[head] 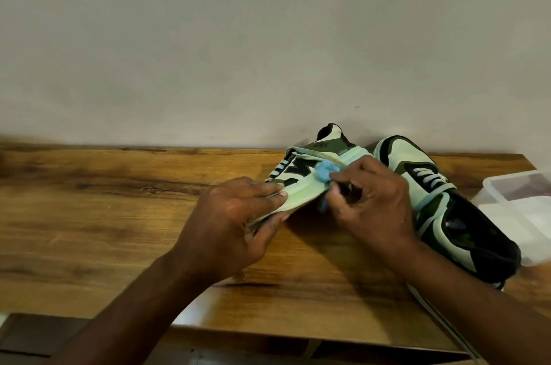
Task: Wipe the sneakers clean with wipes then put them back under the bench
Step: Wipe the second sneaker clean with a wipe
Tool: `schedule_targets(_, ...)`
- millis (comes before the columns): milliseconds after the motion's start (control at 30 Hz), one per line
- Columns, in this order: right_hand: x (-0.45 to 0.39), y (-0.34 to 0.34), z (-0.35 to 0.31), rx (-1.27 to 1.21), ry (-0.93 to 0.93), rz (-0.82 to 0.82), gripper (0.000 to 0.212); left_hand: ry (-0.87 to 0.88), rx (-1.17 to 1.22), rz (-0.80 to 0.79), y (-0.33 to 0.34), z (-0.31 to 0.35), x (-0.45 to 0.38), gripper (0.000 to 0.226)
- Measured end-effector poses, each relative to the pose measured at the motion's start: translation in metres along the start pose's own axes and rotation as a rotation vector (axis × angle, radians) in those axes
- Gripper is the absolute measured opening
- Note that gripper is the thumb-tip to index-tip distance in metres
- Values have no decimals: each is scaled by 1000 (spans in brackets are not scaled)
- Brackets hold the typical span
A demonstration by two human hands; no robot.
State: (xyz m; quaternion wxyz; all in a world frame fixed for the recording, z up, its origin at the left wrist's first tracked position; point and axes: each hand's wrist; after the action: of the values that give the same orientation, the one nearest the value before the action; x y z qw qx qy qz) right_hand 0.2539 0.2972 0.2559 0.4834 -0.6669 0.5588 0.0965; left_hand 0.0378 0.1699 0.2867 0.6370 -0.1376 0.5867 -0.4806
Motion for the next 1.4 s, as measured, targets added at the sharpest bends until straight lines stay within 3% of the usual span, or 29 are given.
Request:
schedule_targets(133, -8, 4, 3, 21, 114, 61, 27, 6, 8, 9, 2, 2, -2, 26)
schedule_targets(300, 6, 13, -34, -187, -89, -69, 19, 19, 10, 2, 0, 4, -3, 25)
schedule_targets(400, 5, 7, -25, -156, -147, -102, 11, 28, 15, -2, -1, 3, -1, 26)
schedule_targets(600, -13, -1, 10, 33, 122, 78, 20, -2, 72, -3, 2, -2, -1, 25)
schedule_targets(867, 3, 10, -26, -195, -129, -89, 19, -10, 74, -13, 1, 0, 0, 26)
schedule_targets(1000, -9, -2, 3, -25, 79, 20, 10, -21, 85, -7, 0, -4, -1, 28)
schedule_targets(1100, -15, 0, 12, 25, 206, 92, 17, -21, 97, -1, 1, -4, -1, 27)
schedule_targets(1200, -9, 8, -11, -89, 199, 12, 24, -17, 100, -11, 2, -3, -1, 26)
schedule_targets(1333, 0, 10, -36, -275, -2, -146, 21, -4, 88, -18, 2, -3, 0, 25)
schedule_targets(1400, -2, 3, -28, -245, -41, -163, 17, 5, 81, -23, 2, -4, 1, 26)
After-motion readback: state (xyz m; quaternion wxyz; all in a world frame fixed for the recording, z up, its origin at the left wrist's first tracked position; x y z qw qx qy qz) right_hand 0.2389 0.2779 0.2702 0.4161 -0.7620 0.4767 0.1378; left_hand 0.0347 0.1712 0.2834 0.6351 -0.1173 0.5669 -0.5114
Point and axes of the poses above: each hand's wrist, its own x-axis away from the middle knuckle, its own y-axis out of the palm, z = x × y
